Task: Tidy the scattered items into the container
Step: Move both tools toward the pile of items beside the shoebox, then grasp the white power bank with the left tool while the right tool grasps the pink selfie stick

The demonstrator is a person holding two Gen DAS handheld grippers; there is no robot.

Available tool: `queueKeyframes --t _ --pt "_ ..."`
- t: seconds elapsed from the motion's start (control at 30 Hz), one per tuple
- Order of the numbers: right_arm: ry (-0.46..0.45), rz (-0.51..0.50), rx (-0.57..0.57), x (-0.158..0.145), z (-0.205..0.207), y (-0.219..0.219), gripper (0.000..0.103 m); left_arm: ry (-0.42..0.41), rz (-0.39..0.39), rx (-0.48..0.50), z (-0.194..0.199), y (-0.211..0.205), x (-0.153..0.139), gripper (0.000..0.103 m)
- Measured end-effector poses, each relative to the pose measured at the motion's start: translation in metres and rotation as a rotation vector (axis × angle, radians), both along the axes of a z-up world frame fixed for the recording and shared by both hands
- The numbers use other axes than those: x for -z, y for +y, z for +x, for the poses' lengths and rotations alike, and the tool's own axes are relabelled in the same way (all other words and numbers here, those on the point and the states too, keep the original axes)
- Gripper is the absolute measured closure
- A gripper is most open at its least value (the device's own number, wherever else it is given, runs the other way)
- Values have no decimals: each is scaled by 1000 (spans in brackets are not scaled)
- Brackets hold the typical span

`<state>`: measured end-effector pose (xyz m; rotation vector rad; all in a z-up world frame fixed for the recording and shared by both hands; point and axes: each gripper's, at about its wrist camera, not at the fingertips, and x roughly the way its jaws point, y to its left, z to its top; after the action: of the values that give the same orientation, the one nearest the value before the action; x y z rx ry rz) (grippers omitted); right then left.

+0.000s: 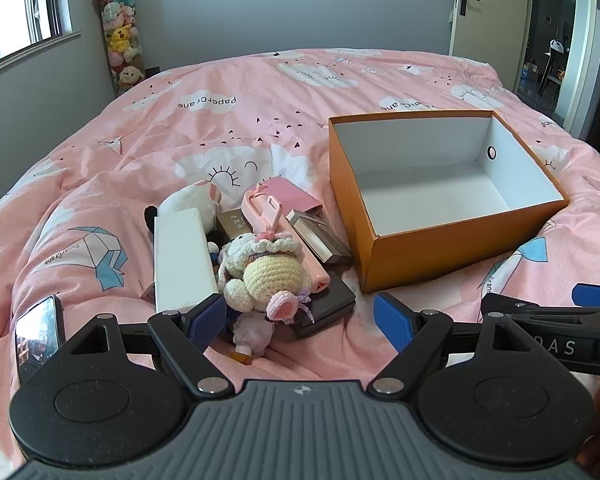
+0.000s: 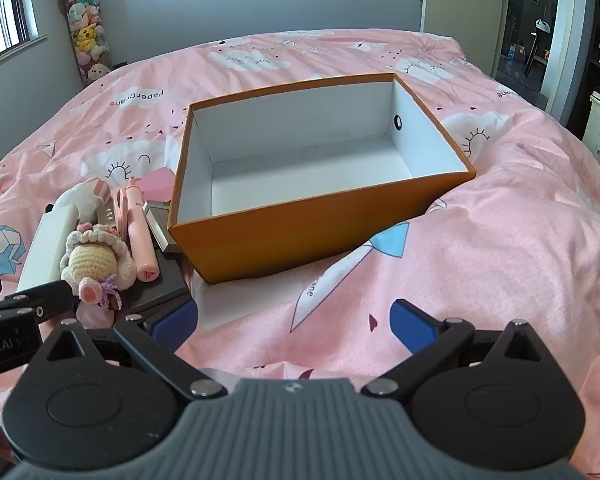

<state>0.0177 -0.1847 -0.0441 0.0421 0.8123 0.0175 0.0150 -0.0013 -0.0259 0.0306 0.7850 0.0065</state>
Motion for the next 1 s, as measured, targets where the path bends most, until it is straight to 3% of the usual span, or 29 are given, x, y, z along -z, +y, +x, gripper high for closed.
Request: queueKeyframes --t 0.5,0.7,1.0 --pt "-10 48 -80 1 3 6 0 9 -45 2 2 8 0 15" --pt "10 74 -141 4 15 11 0 27 -79 -48 11 26 2 32" --pt "21 77 -216 7 39 21 1 46 -85 -41 33 53 6 42"
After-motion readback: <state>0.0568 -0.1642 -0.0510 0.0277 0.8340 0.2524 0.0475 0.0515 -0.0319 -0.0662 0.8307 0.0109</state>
